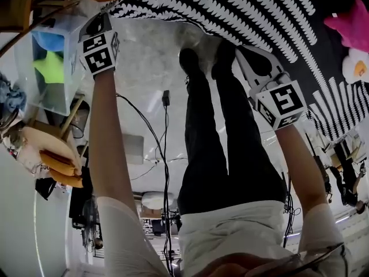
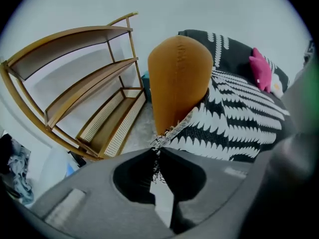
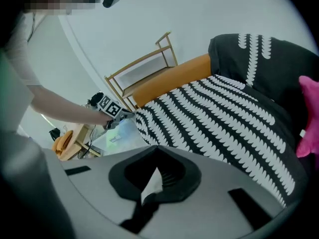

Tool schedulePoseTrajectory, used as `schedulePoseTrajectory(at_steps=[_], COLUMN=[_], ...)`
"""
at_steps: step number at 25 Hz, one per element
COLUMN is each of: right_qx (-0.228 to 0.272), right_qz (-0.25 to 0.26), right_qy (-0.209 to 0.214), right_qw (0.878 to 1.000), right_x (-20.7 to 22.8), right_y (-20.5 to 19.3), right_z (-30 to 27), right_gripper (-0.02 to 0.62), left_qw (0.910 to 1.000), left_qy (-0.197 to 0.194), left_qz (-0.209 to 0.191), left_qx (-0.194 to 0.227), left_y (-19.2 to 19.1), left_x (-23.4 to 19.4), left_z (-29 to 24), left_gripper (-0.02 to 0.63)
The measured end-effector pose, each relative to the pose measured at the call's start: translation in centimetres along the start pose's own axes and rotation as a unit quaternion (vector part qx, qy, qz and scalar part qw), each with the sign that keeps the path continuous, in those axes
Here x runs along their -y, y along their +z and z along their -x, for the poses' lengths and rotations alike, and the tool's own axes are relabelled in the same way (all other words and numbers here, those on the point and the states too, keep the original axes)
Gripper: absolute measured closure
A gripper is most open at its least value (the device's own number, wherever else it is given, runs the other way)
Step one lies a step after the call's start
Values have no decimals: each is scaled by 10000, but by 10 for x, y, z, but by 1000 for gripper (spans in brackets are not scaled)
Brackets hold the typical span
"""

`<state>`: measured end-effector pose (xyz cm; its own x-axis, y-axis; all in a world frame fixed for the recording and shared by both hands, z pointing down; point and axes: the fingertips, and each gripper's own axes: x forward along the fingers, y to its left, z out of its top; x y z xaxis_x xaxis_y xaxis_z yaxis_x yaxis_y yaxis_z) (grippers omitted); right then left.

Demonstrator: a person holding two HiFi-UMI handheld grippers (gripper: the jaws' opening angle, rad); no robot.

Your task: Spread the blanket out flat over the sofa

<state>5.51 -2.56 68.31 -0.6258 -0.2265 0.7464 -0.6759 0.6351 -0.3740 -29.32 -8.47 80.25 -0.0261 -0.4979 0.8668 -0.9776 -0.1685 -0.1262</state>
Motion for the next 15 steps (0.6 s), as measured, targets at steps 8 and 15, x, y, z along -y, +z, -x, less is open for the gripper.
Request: schedulePoseTrajectory(at_steps=[8,15], right_qx=[42,218], right_qz=[53,274], right_qy=[-46,-73], right_qw=[10000,9994], right_x=[-1,-24], right_y=[12,46], right_z=[9,34], right_gripper=[594,594], left_qw=[9978,9973], left_qy=[208,-70], left_qz=[613,734], left_qx=[-137,-22], left_y=[-9,-9], left_x=[-7,8], left_z=[12,67], left_gripper=[438,405])
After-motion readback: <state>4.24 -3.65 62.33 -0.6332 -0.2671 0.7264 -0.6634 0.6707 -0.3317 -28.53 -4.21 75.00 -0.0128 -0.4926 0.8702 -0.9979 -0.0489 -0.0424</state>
